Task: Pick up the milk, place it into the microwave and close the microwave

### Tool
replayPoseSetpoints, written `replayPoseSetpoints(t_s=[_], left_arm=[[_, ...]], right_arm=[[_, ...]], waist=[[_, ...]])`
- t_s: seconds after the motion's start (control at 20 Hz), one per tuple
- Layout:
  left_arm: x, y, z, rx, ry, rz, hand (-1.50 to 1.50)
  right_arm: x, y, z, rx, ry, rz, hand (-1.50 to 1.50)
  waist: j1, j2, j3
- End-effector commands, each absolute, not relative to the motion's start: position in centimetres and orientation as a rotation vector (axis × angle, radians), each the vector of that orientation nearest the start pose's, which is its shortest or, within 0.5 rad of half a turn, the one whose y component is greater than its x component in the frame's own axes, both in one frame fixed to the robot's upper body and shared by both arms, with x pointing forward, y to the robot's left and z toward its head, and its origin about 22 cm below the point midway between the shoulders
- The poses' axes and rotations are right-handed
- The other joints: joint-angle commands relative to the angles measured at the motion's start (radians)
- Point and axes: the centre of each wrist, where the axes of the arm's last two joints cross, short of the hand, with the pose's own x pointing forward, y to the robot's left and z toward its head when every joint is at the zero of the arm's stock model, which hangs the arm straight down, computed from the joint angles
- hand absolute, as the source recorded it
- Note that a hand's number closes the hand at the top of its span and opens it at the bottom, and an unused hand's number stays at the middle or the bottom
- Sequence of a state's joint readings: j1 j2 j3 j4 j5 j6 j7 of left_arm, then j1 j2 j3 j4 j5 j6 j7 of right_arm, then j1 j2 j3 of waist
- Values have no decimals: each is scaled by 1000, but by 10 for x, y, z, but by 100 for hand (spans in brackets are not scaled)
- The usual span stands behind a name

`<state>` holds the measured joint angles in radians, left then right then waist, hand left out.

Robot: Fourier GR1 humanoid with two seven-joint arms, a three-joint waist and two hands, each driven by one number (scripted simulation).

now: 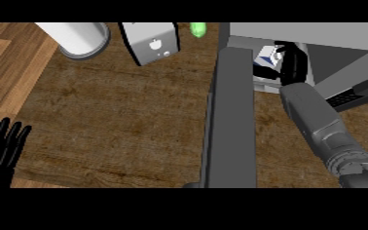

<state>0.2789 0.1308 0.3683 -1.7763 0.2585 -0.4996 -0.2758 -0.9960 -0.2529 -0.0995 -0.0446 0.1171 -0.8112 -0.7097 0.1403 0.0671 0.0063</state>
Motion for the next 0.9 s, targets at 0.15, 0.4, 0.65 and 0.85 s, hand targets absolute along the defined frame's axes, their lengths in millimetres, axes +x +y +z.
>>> replayPoseSetpoints(t_s=[0.15,0.4,0.65,0.85], left_arm=[[160,358,17,-50,-1874,-26,-150],[161,362,17,-53,-1872,-29,-150],[160,362,10,-70,-1871,-33,-150],[163,361,10,-81,-1869,-37,-150]], right_arm=[[416,-234,-8,-1084,-1772,285,-150],[417,-224,-8,-1067,-1778,313,-150],[419,-219,-6,-1031,-1764,309,-150],[421,-216,-3,-1020,-1776,330,-150]], waist=[[-2,-1,0],[4,-3,0],[4,-4,-1],[-3,-8,-1]])
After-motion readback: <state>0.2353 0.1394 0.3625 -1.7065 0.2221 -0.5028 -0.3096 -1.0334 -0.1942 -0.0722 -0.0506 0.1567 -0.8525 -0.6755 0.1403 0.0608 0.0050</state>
